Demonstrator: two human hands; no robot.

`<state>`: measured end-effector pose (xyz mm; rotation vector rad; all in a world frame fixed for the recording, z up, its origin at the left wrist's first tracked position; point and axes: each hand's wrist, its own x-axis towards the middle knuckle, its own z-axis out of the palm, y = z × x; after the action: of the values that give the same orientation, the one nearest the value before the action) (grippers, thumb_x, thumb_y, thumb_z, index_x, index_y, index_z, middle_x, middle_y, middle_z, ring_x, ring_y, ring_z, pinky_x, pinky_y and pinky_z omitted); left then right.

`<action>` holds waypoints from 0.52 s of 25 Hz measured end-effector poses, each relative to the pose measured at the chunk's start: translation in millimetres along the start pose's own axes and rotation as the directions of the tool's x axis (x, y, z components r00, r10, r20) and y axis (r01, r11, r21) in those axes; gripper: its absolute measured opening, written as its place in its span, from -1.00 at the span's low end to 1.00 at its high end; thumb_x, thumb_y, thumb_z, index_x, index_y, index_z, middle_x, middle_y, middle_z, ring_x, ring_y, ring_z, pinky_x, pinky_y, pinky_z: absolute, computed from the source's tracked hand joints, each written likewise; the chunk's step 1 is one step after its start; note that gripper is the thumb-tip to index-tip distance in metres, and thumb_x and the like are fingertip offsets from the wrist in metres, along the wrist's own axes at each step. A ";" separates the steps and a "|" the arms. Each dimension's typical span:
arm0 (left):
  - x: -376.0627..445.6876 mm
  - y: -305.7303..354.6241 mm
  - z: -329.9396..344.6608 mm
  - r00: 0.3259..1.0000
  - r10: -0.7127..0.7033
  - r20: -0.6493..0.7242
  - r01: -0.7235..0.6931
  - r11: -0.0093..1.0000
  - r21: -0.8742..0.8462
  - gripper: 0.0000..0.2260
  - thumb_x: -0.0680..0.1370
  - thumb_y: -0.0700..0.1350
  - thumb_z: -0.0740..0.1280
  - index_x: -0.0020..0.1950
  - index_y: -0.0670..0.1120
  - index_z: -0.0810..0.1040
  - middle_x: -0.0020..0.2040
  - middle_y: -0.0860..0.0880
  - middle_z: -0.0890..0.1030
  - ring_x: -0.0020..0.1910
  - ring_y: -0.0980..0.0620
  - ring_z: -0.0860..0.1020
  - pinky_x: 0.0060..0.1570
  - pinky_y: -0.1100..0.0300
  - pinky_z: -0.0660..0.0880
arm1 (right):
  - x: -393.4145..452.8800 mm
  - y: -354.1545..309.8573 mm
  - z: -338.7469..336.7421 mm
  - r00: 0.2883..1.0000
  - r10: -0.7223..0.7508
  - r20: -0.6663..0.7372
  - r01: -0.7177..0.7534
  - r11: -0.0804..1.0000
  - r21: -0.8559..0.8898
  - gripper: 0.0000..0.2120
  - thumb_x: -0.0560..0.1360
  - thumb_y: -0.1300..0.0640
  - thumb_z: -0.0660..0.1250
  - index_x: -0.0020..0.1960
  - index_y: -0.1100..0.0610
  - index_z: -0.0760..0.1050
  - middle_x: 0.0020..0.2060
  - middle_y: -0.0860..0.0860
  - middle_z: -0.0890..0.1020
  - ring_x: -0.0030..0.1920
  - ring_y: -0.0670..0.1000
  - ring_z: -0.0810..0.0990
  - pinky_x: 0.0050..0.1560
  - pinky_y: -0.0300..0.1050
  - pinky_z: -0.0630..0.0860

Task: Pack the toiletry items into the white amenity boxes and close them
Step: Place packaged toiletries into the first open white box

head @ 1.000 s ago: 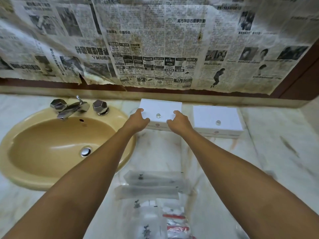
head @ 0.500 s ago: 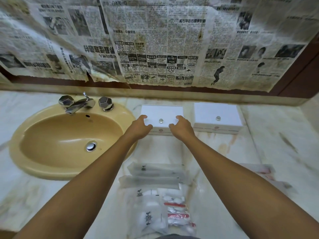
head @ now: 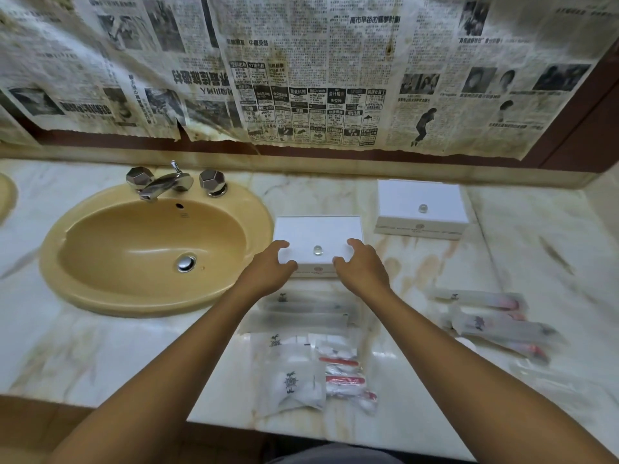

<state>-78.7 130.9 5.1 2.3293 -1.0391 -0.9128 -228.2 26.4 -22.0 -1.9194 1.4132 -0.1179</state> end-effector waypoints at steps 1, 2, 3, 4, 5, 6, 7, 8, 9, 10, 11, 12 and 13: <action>-6.2 -0.8 1.4 1.000 -0.005 0.001 0.005 1.000 -0.005 -0.55 0.60 -0.01 0.25 0.49 0.06 0.29 0.34 -0.01 0.49 0.00 0.02 0.46 -0.01 0.17 0.38 | -5.7 1.7 1.1 1.000 0.005 0.001 -0.005 1.000 0.002 -0.47 0.56 -0.05 0.18 0.50 0.01 0.17 0.40 0.06 0.30 0.34 0.11 0.36 0.17 0.00 0.42; -11.9 -1.9 2.6 1.000 -0.013 0.004 0.013 1.000 -0.016 -0.55 0.60 -0.02 0.25 0.49 0.06 0.30 0.30 -0.02 0.51 -0.02 0.03 0.46 -0.03 0.19 0.36 | -11.5 3.0 2.0 1.000 0.009 0.003 -0.009 1.000 0.004 -0.46 0.56 -0.05 0.17 0.50 0.01 0.17 0.41 0.05 0.29 0.35 0.11 0.36 0.17 0.00 0.42; -18.1 -2.9 3.3 1.000 -0.022 0.005 0.022 0.999 -0.029 -0.56 0.60 -0.02 0.25 0.48 0.06 0.30 0.23 -0.02 0.52 -0.04 0.03 0.45 -0.05 0.20 0.35 | -16.8 4.4 3.0 1.000 0.012 0.006 -0.012 1.000 0.007 -0.46 0.56 -0.06 0.17 0.50 0.00 0.16 0.42 0.05 0.28 0.35 0.11 0.35 0.17 0.00 0.41; -23.2 -4.6 4.0 1.000 -0.027 0.007 0.027 0.999 -0.043 -0.57 0.60 -0.02 0.25 0.48 0.06 0.31 0.17 -0.01 0.52 -0.05 0.04 0.45 -0.06 0.20 0.34 | -22.3 6.2 3.6 1.000 0.014 0.008 -0.014 1.000 0.009 -0.46 0.56 -0.06 0.17 0.50 0.00 0.16 0.42 0.05 0.27 0.36 0.11 0.34 0.17 0.00 0.40; -28.2 -6.6 4.5 1.000 -0.030 0.007 0.030 0.998 -0.055 -0.57 0.61 -0.02 0.25 0.47 0.06 0.32 0.12 0.00 0.50 -0.05 0.05 0.44 -0.06 0.21 0.33 | -27.1 8.1 4.4 1.000 0.017 0.012 -0.017 1.000 0.008 -0.45 0.56 -0.07 0.17 0.51 -0.01 0.15 0.43 0.05 0.26 0.37 0.11 0.33 0.18 0.01 0.40; -32.2 -9.6 5.2 0.999 -0.033 0.006 0.034 0.997 -0.069 -0.58 0.61 -0.02 0.26 0.46 0.06 0.32 0.10 0.01 0.48 -0.04 0.06 0.43 -0.04 0.20 0.33 | -31.9 10.0 5.5 1.000 0.017 0.017 -0.017 1.000 0.000 -0.45 0.56 -0.08 0.17 0.51 -0.01 0.15 0.44 0.05 0.26 0.37 0.11 0.32 0.18 0.01 0.40; -35.9 -12.5 5.8 0.999 -0.036 0.003 0.036 0.996 -0.078 -0.59 0.60 -0.01 0.26 0.46 0.07 0.33 0.10 0.02 0.47 -0.03 0.07 0.43 -0.03 0.20 0.34 | -36.2 12.0 6.7 1.000 0.013 0.022 -0.013 1.000 -0.014 -0.45 0.56 -0.08 0.17 0.50 -0.02 0.15 0.44 0.04 0.25 0.38 0.11 0.32 0.18 0.01 0.40; -38.2 -16.0 6.6 0.999 -0.038 0.001 0.038 0.996 -0.084 -0.59 0.60 -0.01 0.27 0.45 0.07 0.34 0.10 0.03 0.46 -0.03 0.08 0.42 -0.01 0.19 0.35 | -39.5 13.4 7.8 1.000 0.009 0.026 -0.008 0.999 -0.033 -0.46 0.56 -0.08 0.17 0.50 -0.02 0.15 0.44 0.04 0.26 0.37 0.11 0.32 0.18 0.01 0.40; -39.4 -18.9 7.1 0.999 -0.039 -0.002 0.039 0.996 -0.083 -0.59 0.60 -0.01 0.27 0.45 0.07 0.34 0.09 0.03 0.45 -0.03 0.07 0.43 -0.01 0.18 0.36 | -41.5 13.7 8.2 1.000 0.007 0.024 -0.005 0.999 -0.053 -0.46 0.56 -0.08 0.16 0.50 -0.01 0.15 0.44 0.04 0.26 0.37 0.11 0.32 0.19 0.02 0.39; -39.0 -22.2 7.3 0.999 -0.041 -0.004 0.041 0.996 -0.079 -0.59 0.60 -0.01 0.27 0.45 0.07 0.35 0.09 0.02 0.46 -0.03 0.06 0.44 0.00 0.17 0.38 | -42.5 12.9 8.3 1.000 0.005 0.015 -0.004 0.997 -0.079 -0.46 0.57 -0.09 0.16 0.50 -0.01 0.15 0.44 0.05 0.26 0.37 0.12 0.31 0.23 0.04 0.37; -37.1 -24.7 6.7 0.999 -0.042 -0.011 0.042 0.996 -0.074 -0.59 0.60 -0.01 0.27 0.45 0.08 0.35 0.13 -0.01 0.49 -0.02 0.05 0.45 0.02 0.15 0.42 | -42.6 10.8 8.4 1.000 -0.006 -0.007 0.005 0.993 -0.115 -0.47 0.57 -0.09 0.16 0.50 -0.01 0.15 0.46 0.06 0.24 0.39 0.13 0.29 0.29 0.06 0.33; -33.6 -27.8 5.9 0.999 -0.044 -0.019 0.043 0.996 -0.072 -0.58 0.59 0.00 0.27 0.45 0.08 0.35 0.23 -0.06 0.51 0.02 0.03 0.47 0.05 0.13 0.45 | -42.4 8.2 8.8 0.999 -0.032 -0.040 0.025 0.987 -0.160 -0.48 0.58 -0.09 0.15 0.50 -0.01 0.16 0.47 0.07 0.21 0.41 0.13 0.24 0.34 0.08 0.26; -29.8 -30.7 5.2 0.999 -0.046 -0.028 0.044 0.996 -0.073 -0.58 0.59 0.01 0.27 0.45 0.09 0.35 0.33 -0.09 0.48 0.06 0.01 0.48 0.08 0.11 0.47 | -42.0 5.3 9.9 0.994 -0.074 -0.075 0.057 0.976 -0.209 -0.49 0.58 -0.10 0.14 0.49 -0.01 0.18 0.48 0.08 0.20 0.44 0.12 0.20 0.37 0.10 0.20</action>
<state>-82.5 172.5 -5.5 2.3076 -0.9302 -0.9141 -244.0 66.7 -18.1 -2.1544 1.4649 -0.0841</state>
